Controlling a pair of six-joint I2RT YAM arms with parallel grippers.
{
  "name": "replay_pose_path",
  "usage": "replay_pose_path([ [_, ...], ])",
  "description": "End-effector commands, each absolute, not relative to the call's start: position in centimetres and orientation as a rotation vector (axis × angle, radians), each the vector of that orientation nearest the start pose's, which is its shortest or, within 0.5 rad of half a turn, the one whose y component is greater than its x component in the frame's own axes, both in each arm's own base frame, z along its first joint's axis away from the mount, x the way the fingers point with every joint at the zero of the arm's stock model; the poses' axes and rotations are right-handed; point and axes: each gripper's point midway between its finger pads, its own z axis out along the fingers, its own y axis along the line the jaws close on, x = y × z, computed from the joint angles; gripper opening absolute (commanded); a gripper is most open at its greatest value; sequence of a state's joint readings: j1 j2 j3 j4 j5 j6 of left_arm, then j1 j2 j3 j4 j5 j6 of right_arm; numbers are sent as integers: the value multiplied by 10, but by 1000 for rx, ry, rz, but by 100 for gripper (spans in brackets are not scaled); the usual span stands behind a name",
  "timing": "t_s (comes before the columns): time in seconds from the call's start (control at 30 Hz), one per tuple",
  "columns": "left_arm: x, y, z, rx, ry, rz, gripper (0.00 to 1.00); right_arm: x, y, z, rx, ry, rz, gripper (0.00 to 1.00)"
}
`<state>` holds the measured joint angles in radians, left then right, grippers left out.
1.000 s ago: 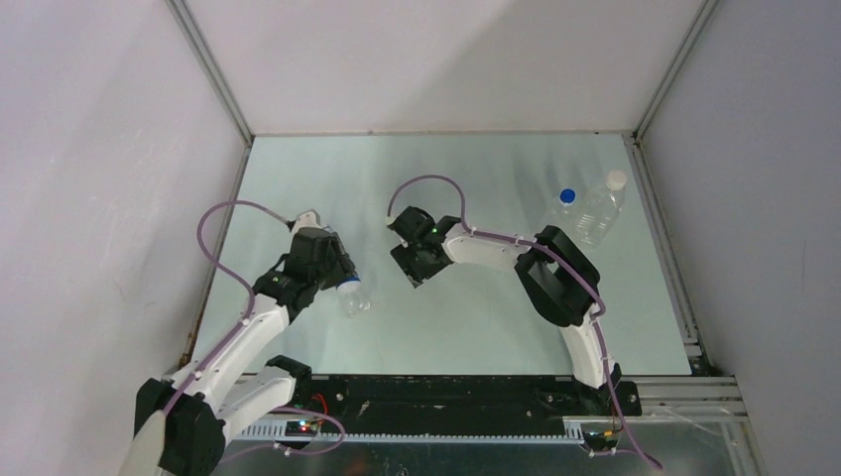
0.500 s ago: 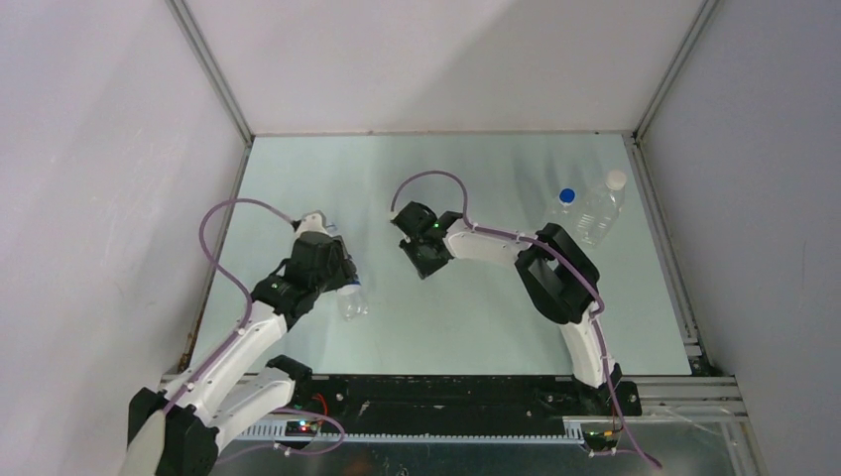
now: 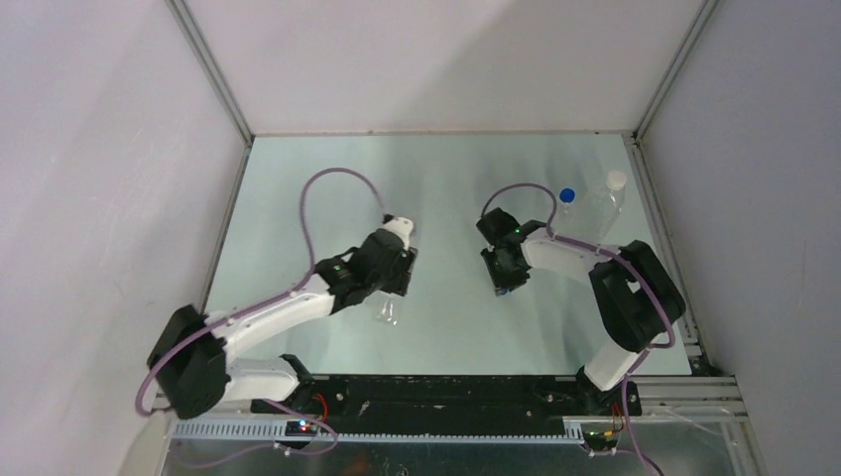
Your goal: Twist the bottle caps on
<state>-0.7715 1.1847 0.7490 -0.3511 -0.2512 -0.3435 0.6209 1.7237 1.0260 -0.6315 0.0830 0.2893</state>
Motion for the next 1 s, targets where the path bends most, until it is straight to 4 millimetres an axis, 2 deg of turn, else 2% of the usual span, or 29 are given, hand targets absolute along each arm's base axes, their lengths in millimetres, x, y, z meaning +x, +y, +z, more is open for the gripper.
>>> replay_pose_path([
  [0.0, 246, -237, 95, 673, 2281, -223, 58, 243, 164, 14, -360, 2851, 89, 19],
  [0.03, 242, -245, 93, 721, 2276, -219, 59, 239, 163, 11, -356, 2858, 93, 20],
  [0.13, 233, -259, 68, 809, 2325, -201, 60, 235, 163, 11, -336, 2856, 119, 22],
  [0.17, 229, -261, 59, 833, 2345, -191, 61, 234, 163, 11, -333, 2855, 123, 23],
  [0.3, 226, -258, 47, 825, 2378, -155, 68, 234, 167, 14, -326, 2843, 170, 28],
  [0.5, 224, -254, 43, 723, 2415, -154, 79, 238, 171, 24, -324, 2805, 203, 39],
  [0.67, 224, -253, 47, 604, 2464, -148, 83, 238, 173, 35, -321, 2787, 261, 51],
  [0.83, 230, -242, 39, 467, 2518, -96, 84, 239, 173, 40, -306, 2783, 314, 56],
  [0.97, 233, -238, 37, 427, 2536, -47, 84, 240, 172, 41, -304, 2777, 313, 56],
])
